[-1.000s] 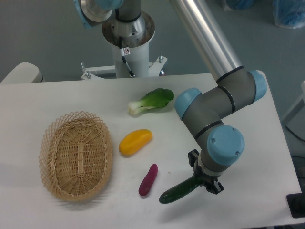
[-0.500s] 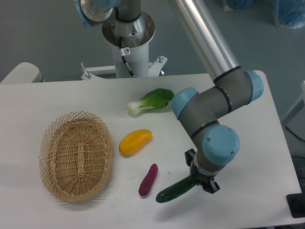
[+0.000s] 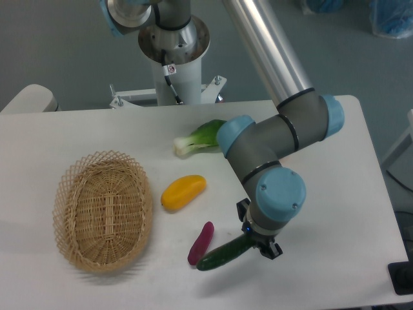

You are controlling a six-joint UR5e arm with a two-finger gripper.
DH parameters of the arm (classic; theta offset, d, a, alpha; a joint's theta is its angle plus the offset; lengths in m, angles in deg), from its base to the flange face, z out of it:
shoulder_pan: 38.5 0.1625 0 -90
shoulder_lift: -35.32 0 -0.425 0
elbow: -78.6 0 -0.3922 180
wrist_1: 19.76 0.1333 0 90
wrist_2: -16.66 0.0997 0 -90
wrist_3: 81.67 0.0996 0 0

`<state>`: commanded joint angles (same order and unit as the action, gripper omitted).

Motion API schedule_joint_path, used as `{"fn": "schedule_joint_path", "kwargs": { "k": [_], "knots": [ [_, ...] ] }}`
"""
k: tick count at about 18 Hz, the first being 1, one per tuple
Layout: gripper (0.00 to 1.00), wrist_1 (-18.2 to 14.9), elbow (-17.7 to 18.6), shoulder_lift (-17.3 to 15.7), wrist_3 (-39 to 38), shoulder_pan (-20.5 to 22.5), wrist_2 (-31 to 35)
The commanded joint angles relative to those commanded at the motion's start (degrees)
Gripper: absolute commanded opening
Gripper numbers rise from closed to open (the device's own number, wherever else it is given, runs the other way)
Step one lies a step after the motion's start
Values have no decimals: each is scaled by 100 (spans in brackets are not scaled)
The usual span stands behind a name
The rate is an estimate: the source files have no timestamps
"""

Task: Place the cucumber in the basket
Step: 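Carry the held cucumber over the wicker basket and lower it inside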

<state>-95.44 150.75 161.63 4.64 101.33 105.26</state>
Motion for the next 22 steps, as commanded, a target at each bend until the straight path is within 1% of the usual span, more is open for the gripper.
{"fn": "schedule_joint_path", "kwargs": {
  "k": [3,7,11,14,17,20,22],
  "knots": [
    [10,0,290,-228,-52,-106,-88],
    [10,0,624,-519,-377,-421,-106],
    [10,35,1081,-844,-746,-764,-220],
    [10,44,1310,-1011,-1456,-1089,-220],
    [10,44,1503,-1108,-2125,-1362,-159],
    [11,44,1670,-1161,-2513,-1529,-159],
    [11,44,1828,-1248,-2680,-1547,-167]
  ]
}}
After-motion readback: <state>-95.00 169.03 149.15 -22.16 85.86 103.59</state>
